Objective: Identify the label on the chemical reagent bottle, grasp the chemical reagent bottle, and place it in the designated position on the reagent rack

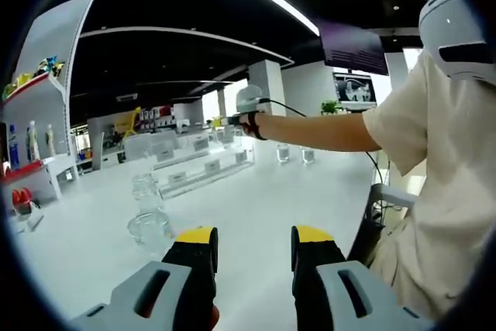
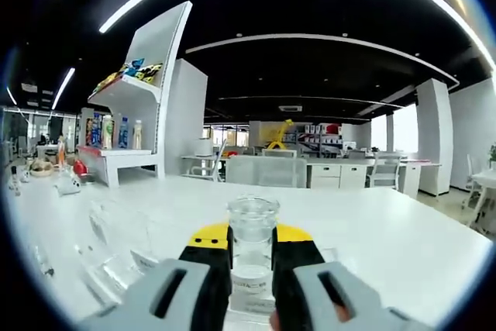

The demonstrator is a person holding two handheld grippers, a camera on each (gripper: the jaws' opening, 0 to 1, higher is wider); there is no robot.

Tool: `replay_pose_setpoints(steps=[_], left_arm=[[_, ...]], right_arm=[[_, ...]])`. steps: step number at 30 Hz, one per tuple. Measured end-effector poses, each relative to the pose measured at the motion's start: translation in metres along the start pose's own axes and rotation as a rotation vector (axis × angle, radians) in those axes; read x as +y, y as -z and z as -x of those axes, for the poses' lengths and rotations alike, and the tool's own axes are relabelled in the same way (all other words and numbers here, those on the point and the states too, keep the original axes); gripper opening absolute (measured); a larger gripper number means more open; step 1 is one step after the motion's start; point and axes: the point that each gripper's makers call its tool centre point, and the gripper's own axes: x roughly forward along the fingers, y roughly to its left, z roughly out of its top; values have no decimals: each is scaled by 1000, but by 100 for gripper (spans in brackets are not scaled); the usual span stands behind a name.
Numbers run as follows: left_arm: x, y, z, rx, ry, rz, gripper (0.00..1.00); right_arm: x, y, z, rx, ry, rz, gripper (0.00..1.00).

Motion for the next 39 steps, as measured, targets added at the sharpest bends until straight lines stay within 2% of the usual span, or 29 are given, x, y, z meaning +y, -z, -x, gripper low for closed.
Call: replay_pose_setpoints(steps=[13, 25, 39], left_arm=[[0, -4, 4, -11, -8, -11, 39], [0, -5, 6, -11, -12, -17, 39], [-1, -5, 5, -7, -9, -22, 39]], right_arm=[[7, 17, 5, 30, -3, -12, 18], [6, 20, 7, 37, 8, -19, 19], [15, 22, 15, 35, 4, -32, 19]])
